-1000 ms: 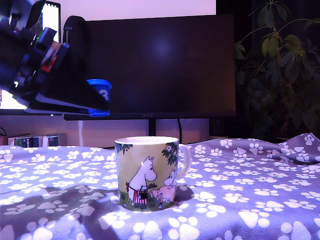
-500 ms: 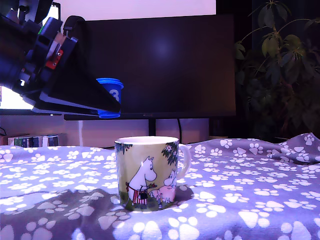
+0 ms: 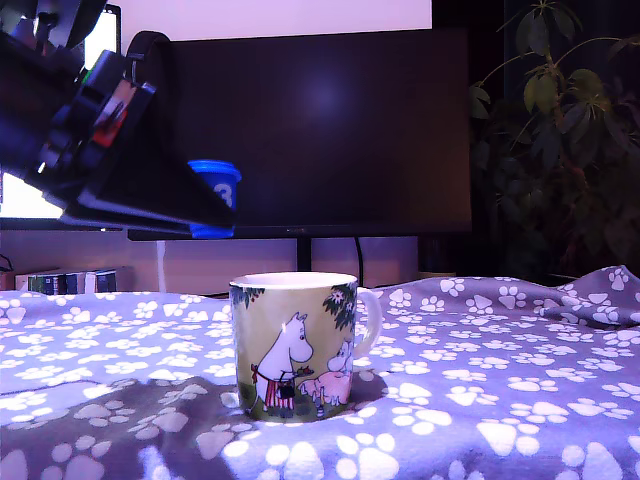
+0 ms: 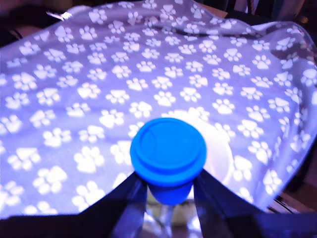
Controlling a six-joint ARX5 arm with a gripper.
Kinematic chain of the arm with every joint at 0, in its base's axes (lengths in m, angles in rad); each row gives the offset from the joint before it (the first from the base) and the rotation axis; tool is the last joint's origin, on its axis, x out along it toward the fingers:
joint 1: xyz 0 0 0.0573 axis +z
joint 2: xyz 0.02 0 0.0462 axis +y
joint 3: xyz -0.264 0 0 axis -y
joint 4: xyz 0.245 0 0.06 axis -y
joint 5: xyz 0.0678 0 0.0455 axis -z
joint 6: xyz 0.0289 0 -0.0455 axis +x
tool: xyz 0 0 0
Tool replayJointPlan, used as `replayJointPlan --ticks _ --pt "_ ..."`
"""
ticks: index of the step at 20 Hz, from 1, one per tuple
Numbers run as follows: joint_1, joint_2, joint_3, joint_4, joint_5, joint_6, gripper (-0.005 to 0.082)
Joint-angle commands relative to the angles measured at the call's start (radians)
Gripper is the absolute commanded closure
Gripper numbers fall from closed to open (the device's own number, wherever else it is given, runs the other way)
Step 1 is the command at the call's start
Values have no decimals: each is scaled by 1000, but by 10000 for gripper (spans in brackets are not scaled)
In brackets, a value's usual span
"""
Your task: Pick up the coffee capsules on the table and drop them inside the coffee cup
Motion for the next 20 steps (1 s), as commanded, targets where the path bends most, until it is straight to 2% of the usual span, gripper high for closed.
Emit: replayJointPlan --ticks 1,4,7,15,20 --pt "-3 23 43 -17 -5 20 694" --pt "-17 67 97 -63 -6 57 692" --pt "-34 122 158 -111 -14 60 692" --pt "-78 282 331 -311 -27 134 692" --pt "-82 316 345 -371 -29 135 692"
